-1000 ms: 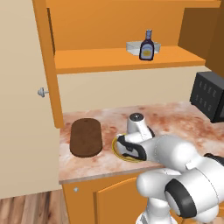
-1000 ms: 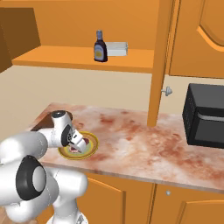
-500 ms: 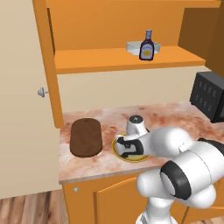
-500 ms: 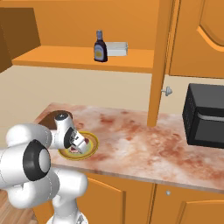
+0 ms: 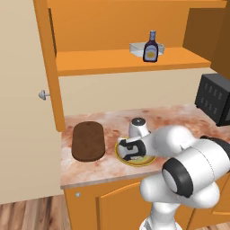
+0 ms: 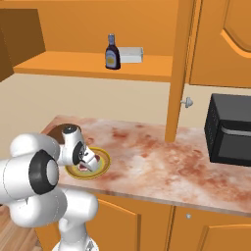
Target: Pick the steak from the plate and place it on the cutting board. Then pick the condiment bottle from the cabinet and place it next to the cutting board.
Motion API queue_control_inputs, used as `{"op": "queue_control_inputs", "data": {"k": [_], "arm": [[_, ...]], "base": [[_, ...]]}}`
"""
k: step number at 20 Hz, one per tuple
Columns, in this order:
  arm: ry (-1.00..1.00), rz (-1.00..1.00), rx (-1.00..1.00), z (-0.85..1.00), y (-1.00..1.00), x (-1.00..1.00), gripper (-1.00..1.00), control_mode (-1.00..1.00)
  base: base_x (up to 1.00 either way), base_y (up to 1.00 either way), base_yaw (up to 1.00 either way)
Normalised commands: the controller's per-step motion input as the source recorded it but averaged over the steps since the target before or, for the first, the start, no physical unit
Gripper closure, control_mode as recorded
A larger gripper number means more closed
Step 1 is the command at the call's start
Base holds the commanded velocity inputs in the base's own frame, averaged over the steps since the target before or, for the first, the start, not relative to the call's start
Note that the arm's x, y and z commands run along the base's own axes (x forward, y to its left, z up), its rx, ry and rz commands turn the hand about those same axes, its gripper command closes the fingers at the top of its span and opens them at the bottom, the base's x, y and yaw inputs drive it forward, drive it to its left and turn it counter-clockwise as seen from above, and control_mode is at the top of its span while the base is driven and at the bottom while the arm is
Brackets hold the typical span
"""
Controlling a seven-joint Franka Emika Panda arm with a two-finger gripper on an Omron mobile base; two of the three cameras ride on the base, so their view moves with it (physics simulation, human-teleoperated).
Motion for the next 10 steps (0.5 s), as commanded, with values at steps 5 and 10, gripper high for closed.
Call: {"op": "queue_control_inputs", "data": {"k": [5, 10], "arm": [[-0.01, 0.0, 0.0, -0.13, 0.0, 0.0, 1.0, -1.0], [-0.03, 0.0, 0.0, -0.01, 0.0, 0.0, 1.0, -1.0]], "base": [[0.0, 0.0, 0.0], [0.0, 0.0, 0.0]]}}
